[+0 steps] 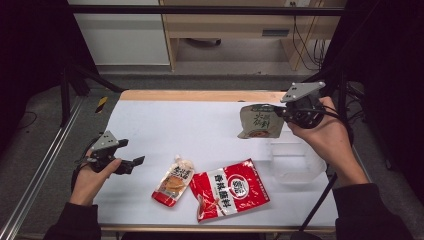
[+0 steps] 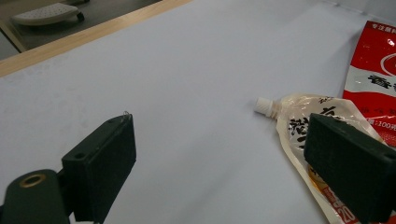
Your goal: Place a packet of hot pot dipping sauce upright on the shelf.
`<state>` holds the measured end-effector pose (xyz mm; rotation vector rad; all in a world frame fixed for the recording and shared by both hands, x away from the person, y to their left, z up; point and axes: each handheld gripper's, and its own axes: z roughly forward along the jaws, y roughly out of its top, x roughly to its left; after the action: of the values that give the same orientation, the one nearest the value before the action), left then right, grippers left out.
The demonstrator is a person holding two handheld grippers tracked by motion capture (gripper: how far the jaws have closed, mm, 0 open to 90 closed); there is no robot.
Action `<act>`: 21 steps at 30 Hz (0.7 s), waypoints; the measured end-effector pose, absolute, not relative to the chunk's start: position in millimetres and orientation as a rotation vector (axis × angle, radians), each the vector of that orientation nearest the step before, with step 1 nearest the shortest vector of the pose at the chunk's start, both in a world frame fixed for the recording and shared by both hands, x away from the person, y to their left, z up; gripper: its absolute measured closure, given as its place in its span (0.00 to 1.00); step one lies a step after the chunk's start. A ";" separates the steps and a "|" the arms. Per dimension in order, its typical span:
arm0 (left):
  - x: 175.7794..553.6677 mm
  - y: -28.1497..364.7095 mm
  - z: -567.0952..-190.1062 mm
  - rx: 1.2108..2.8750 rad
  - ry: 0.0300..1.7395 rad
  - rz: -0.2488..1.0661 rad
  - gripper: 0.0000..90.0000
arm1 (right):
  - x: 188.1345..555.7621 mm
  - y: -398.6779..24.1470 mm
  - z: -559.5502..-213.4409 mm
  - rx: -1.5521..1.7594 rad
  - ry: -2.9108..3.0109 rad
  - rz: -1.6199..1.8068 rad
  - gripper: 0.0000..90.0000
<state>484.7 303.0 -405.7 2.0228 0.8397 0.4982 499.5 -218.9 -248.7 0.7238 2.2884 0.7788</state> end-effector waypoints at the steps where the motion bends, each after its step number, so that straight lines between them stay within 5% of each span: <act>1: 484.6 302.8 -405.6 2.023 0.838 0.498 0.10 | 499.3 -221.0 -249.1 0.727 2.286 0.774 1.00; 21: 482.5 301.6 -409.9 2.031 0.840 0.487 0.09 | 522.2 -279.9 -263.8 0.838 2.210 0.748 1.00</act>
<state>482.5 301.6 -409.9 2.0307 0.8402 0.4872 522.2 -279.9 -263.8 0.8384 2.2105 0.7479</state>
